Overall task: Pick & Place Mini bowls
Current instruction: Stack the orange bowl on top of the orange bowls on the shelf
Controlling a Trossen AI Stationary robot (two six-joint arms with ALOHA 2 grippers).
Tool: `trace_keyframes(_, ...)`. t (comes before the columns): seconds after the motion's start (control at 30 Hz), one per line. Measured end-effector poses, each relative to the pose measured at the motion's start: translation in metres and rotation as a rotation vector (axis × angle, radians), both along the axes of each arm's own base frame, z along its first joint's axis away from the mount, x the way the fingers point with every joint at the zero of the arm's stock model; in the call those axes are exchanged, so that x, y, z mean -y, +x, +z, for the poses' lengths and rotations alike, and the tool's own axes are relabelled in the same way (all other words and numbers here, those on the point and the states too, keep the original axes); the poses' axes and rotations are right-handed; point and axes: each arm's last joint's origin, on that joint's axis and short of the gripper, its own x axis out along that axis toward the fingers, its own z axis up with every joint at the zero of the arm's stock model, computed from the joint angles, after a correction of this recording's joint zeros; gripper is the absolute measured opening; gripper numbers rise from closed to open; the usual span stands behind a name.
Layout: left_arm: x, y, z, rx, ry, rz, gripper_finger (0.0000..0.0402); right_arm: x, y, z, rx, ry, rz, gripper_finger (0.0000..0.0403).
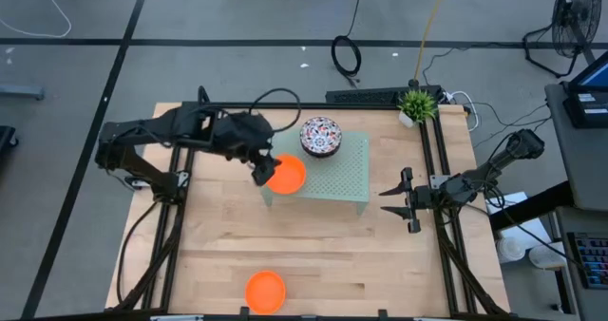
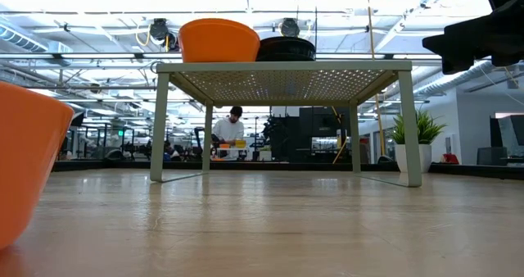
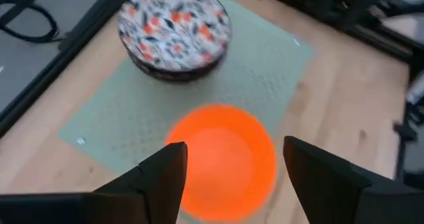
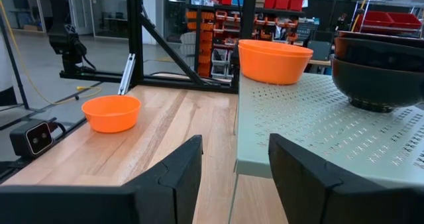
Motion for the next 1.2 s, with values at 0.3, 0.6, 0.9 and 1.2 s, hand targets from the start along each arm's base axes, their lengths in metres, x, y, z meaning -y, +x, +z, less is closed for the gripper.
trace_keyframes(0.3, 0.048, -0.014, 0.009, 0.043, -0.014, -0.205, 0.0237, 0.0, 0.0, 0.0, 0.0, 0.0, -0.001, 0.0161)
trace_keyframes(0.6, 0.11, -0.029, 0.001, 0.012, -0.056, -0.394, 0.0223, 0.0, 0.0, 0.0, 0.0, 0.0, 0.0, 0.0161)
trace_keyframes(0.9, 0.158, -0.053, -0.01, -0.011, -0.011, -0.538, 0.0224, 0.0, 0.0, 0.0, 0.0, 0.0, 0.0, 0.0161)
trace_keyframes(1.2, 0.197, -0.066, -0.037, 0.023, -0.015, -0.61, 0.0213, 0.0, 0.0, 0.0, 0.0, 0.0, 0.0, 0.0161)
